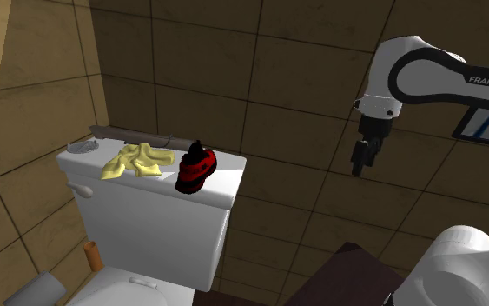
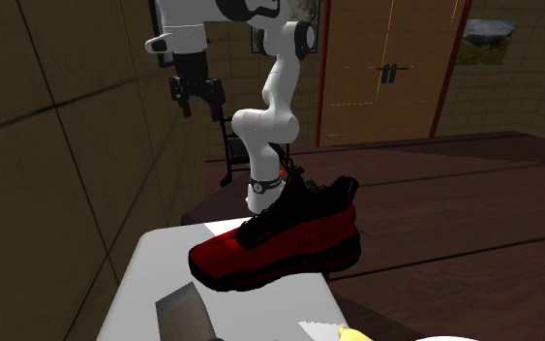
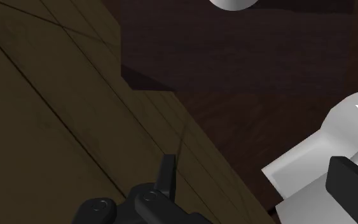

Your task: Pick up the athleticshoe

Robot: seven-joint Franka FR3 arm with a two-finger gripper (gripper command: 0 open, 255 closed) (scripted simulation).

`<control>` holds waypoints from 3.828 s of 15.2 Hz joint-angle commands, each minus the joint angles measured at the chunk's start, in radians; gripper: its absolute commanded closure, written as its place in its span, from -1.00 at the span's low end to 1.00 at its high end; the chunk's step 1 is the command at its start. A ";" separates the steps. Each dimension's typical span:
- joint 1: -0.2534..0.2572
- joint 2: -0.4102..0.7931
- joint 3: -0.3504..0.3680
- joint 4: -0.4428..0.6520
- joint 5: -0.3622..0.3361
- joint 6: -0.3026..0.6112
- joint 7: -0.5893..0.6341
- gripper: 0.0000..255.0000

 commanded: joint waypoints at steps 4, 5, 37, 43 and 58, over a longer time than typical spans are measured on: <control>0.007 0.001 0.071 -0.007 0.068 0.040 0.122 -1.00; 0.009 0.004 0.095 -0.006 0.089 0.055 0.162 -1.00; -0.093 0.901 0.847 0.831 -0.239 0.354 1.562 -1.00; -0.064 0.950 0.838 0.835 -0.293 0.384 1.622 -1.00; -0.071 0.944 0.836 0.781 -0.292 0.433 1.632 1.00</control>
